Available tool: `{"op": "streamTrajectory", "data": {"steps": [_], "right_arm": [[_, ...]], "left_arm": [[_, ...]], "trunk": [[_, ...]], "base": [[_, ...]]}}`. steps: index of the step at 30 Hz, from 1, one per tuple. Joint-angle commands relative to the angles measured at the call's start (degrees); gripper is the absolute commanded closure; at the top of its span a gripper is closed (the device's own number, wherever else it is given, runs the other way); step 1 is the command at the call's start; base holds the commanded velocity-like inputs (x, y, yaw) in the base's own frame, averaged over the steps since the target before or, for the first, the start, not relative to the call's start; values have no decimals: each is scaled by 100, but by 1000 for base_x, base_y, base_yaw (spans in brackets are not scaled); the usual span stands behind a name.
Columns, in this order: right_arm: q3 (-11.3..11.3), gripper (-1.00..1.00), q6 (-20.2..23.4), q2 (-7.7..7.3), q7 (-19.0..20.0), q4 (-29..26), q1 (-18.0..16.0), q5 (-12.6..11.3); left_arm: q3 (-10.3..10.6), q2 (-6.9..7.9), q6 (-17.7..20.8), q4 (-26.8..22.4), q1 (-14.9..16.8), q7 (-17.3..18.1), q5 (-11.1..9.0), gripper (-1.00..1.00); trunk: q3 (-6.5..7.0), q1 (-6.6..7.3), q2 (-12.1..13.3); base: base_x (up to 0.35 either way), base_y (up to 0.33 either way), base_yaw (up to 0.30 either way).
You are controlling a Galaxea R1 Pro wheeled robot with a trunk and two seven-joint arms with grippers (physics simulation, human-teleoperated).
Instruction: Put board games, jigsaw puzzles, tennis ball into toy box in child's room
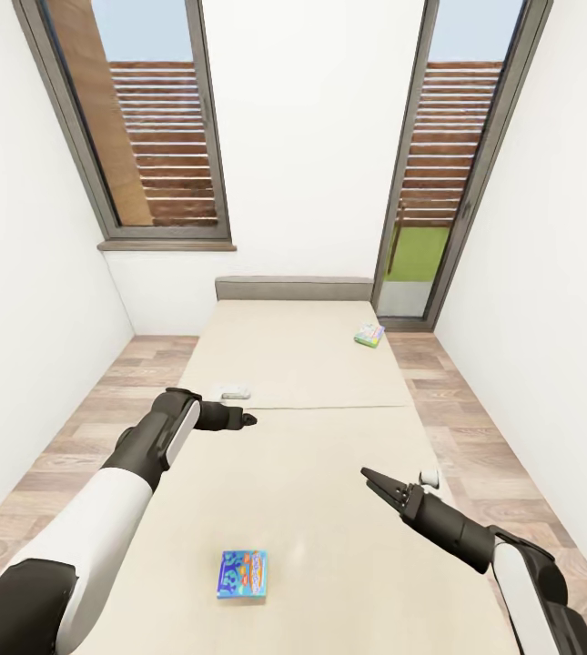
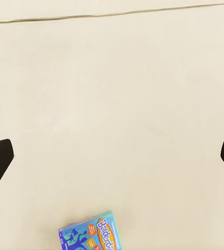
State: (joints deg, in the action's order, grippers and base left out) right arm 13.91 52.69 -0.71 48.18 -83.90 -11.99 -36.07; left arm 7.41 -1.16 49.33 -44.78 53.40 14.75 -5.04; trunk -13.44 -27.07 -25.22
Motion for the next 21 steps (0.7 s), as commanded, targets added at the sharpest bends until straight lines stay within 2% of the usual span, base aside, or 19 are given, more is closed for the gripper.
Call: {"op": "streamTrajectory", "data": {"steps": [1, 7, 8, 11, 12, 14, 21], "right_arm": [[2, -100, 14, 0, 4, 4, -5, 5], [-34, -100, 51, 7, -488, -21, -5, 26], [-38, -100, 59, 8, -767, -27, -5, 3], [-47, -100, 85, 8, -1230, -45, -5, -27], [-51, -100, 126, 12, -1517, -71, -5, -38], [-58, -100, 176, 14, -1751, -132, -5, -46], [-91, -100, 288, 101, -2155, -430, -6, -34]], "left_arm": [[6, 2, 33, -4, 3, -23, -50, -100], [4, 0, 33, -4, 3, -24, -56, -100], [-1, 0, 36, -4, 0, -27, -54, -100], [-14, 0, 39, -4, 1, -33, -46, -100], [-22, 0, 43, -1, 2, -38, -46, -100], [-31, -1, 59, 4, 4, -43, -51, -100], [-58, -61, 116, 174, 48, -56, -65, -100]], "trunk": [[-11, -3, -10], [-11, -3, -10], [-11, -3, -10], [-11, -3, -10], [-11, -3, -10], [-11, -3, -10], [-11, -3, -10]], "base": [[0, 0, 0], [0, 0, 0], [0, 0, 0], [0, 0, 0], [0, 0, 0], [0, 0, 0], [0, 0, 0]]}}
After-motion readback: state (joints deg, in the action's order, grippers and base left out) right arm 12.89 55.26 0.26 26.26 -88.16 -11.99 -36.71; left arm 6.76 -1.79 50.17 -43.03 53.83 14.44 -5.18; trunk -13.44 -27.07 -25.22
